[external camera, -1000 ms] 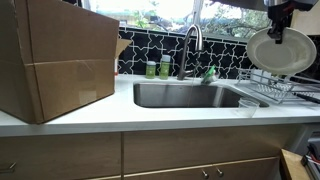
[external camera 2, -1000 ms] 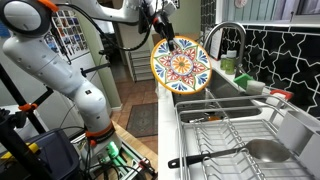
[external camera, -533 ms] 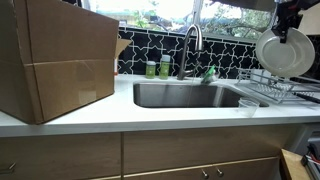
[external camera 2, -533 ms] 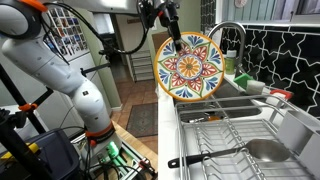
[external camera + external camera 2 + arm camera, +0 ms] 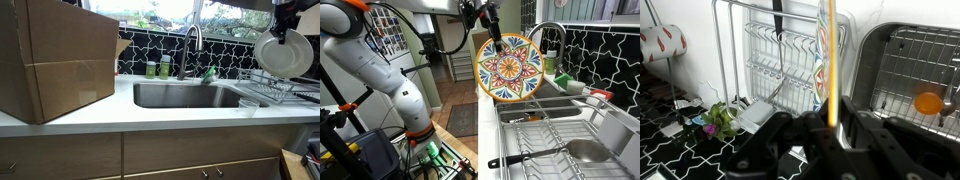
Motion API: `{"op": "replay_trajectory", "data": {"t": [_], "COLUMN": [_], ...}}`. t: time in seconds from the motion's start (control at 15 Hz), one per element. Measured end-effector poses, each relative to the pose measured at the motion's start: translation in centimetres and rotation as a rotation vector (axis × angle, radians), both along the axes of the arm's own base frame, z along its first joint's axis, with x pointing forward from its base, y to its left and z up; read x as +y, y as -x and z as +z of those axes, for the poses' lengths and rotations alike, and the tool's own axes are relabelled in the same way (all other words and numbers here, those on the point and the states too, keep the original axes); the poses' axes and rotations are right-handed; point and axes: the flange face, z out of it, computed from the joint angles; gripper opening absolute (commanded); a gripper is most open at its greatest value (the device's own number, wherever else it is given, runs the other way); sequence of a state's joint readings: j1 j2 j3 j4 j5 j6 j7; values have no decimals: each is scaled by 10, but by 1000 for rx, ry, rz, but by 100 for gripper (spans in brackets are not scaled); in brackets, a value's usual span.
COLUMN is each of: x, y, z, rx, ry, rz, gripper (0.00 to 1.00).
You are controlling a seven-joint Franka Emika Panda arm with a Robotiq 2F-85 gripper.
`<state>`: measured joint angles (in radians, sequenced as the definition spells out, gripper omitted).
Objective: Pick up the plate, rinse the plate with water, put the plate back on the dish rack
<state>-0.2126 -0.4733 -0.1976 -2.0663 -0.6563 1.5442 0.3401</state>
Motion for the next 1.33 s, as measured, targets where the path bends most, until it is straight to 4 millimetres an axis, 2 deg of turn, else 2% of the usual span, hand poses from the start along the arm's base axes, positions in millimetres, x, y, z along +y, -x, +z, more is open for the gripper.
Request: {"op": "replay_trajectory", "data": {"t": [0.13, 0.47, 0.8, 1.2, 1.33], "x": [-17, -75, -114, -156, -166], "y": [8, 36, 32, 26, 27], "z": [0, 14, -1, -30, -31], "rx": [-16, -163, -288, -313, -318], "ry": [-16, -53, -137, -216, -232], "rz": [-40, -130, -146, -178, -184], "gripper": [3, 3, 3, 3, 3]}}
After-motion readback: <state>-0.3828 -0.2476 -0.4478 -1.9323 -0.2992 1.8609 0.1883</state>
